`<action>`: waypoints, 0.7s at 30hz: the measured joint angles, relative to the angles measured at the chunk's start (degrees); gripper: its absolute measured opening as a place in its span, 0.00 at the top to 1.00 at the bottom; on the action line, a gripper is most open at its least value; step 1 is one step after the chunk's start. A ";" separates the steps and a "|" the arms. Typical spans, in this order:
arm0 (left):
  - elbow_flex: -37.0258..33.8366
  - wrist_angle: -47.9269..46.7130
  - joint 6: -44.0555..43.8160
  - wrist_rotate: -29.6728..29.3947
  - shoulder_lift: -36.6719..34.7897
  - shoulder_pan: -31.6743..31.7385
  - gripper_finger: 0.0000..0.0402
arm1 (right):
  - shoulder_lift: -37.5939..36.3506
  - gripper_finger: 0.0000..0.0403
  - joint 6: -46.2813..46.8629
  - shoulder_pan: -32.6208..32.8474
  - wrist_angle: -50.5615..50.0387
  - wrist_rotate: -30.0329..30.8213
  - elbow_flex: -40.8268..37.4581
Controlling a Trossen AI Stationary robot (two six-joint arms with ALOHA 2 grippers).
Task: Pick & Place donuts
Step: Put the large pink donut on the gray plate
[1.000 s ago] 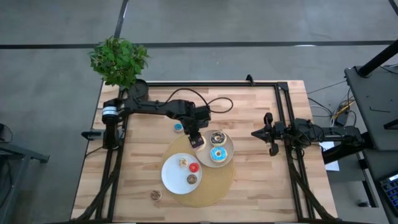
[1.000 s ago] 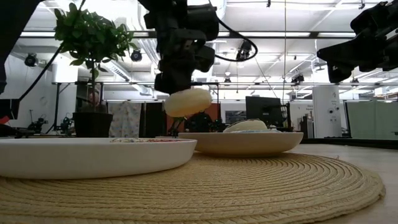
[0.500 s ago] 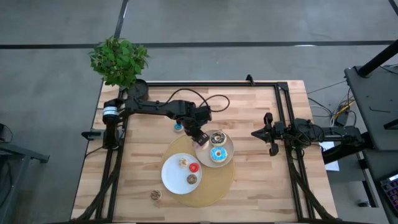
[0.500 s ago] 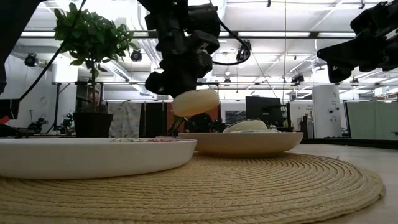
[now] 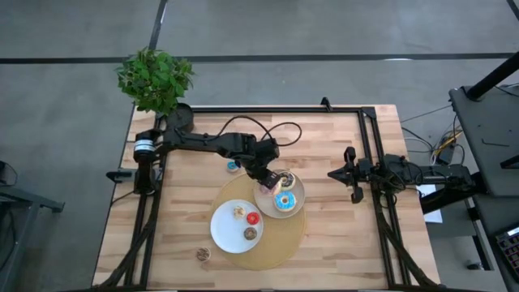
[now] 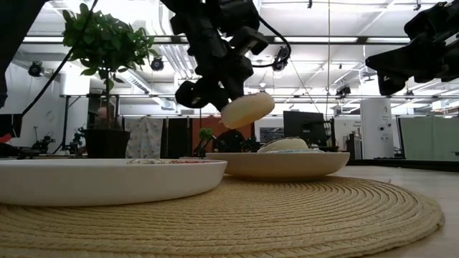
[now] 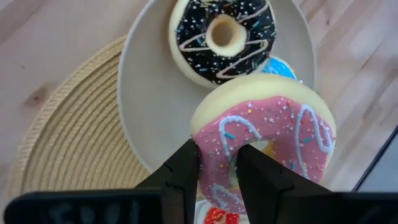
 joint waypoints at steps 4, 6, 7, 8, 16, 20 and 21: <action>-0.04 0.48 -0.54 0.85 1.63 -0.62 0.81 | 0.02 0.98 -0.17 -0.02 0.02 0.04 0.02; -0.04 0.78 -1.17 1.44 2.53 -0.88 0.81 | 0.02 0.98 -0.13 -0.02 0.00 0.02 0.00; -0.09 0.68 -1.30 1.46 2.74 -0.97 0.81 | 0.02 0.98 0.05 -0.02 0.01 0.02 0.02; -0.09 0.69 -1.36 1.46 2.91 -1.07 0.81 | 0.02 0.98 0.06 -0.02 0.00 0.02 0.01; -0.09 1.14 -1.31 1.49 4.89 -1.57 0.81 | 0.02 0.98 -0.17 -0.02 0.02 0.00 0.00; -0.09 1.18 -0.99 1.47 5.86 -1.62 0.81 | 0.00 0.98 0.06 -0.02 0.00 0.02 0.02; -0.09 1.15 -0.99 1.46 6.06 -1.60 0.81 | 0.01 0.98 0.01 -0.02 0.00 0.02 0.01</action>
